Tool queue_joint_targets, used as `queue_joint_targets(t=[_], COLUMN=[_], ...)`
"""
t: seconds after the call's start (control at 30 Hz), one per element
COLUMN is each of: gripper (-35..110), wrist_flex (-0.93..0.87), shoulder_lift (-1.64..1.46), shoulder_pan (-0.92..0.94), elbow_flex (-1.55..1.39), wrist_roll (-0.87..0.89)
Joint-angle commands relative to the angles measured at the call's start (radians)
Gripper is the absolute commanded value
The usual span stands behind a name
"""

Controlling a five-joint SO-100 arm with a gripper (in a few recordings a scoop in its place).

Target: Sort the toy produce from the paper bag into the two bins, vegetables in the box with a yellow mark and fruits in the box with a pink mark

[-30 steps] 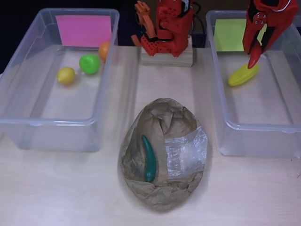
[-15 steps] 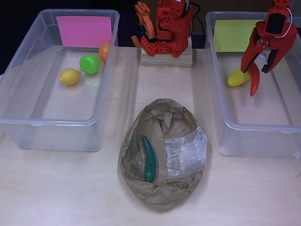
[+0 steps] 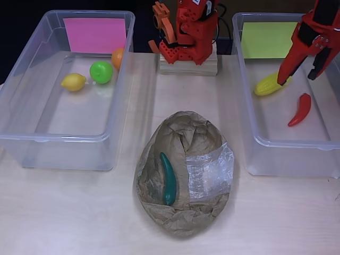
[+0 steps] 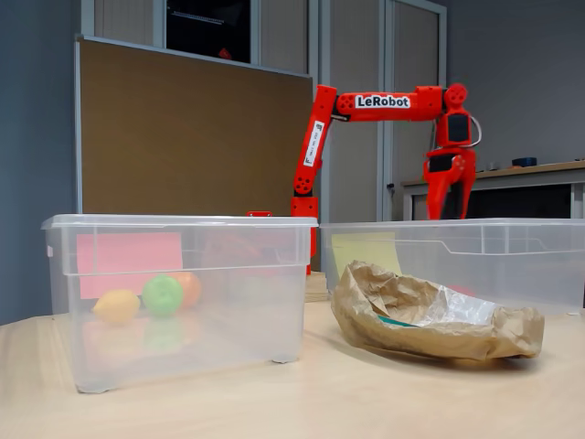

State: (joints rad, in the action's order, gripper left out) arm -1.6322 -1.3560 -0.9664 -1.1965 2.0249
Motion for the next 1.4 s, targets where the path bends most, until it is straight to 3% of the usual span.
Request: queue_joint_targets(t=[0.0,0.17,0.33,0.67,0.97,1.37], gripper=[32,30,30,30,29,30], wrist_flex=[-0.017,-0.009,0.086,0.236,0.318,0.241], shoulder_lift=[0.002,-0.012,-0.072,0.058,0.327,0.658], shoulder_pan=[0.114,0.256,0.454,0.772,0.818,0.838], elbow_flex=[0.13,0.224,0.107,-0.081,0.035,0.357], wrist_roll=[-0.377,-0.721,-0.876,-0.738,-0.672,-0.713])
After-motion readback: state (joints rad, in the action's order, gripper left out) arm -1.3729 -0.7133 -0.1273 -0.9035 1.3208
